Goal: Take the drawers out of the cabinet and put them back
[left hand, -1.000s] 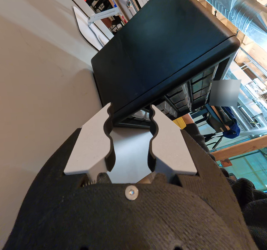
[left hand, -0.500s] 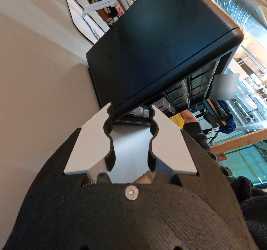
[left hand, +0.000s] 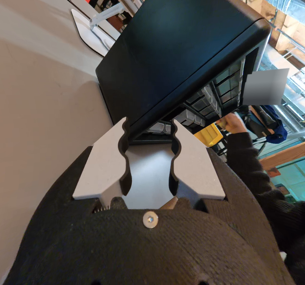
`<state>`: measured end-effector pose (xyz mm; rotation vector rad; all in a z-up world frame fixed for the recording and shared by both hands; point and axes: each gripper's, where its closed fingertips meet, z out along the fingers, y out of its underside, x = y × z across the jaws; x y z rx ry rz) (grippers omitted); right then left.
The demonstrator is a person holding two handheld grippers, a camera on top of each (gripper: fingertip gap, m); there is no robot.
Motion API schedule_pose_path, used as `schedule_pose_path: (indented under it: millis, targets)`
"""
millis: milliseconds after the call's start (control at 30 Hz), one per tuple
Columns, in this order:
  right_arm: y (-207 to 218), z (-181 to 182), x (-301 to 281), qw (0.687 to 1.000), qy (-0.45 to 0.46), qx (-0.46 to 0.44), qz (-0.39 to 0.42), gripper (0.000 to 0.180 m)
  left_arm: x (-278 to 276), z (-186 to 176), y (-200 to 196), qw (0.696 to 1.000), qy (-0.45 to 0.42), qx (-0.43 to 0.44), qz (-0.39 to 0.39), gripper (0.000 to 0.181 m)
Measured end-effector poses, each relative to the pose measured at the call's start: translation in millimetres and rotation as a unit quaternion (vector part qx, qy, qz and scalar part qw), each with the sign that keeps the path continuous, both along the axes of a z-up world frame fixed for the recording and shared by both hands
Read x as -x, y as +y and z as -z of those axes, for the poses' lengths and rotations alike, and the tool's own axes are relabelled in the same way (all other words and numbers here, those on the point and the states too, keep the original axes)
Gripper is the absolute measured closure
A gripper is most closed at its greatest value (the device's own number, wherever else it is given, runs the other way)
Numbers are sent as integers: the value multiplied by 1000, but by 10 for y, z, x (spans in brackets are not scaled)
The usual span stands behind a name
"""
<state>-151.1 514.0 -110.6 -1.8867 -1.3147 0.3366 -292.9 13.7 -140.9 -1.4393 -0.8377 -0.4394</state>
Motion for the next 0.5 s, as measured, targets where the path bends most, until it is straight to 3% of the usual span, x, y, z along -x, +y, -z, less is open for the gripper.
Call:
schedule_pose_path:
  millis: [167,300,367,500]
  targets:
    - [-829,-1330,56,976,196,-40,-84,144,90,-45,-37,999,40,19,-30,130]
    - [-1543,-2094,-161,936,292,-123,-154,150,213,-298,-105,997,27,-15,-69,127]
    - [-1784,-2365,-325,918,337,-140,-156,152,303,-442,-132,994,55,-16,-93,127]
    - [-2458,-2522,-372,869,443,-37,-216,151,309,-725,-58,983,139,-20,-122,131]
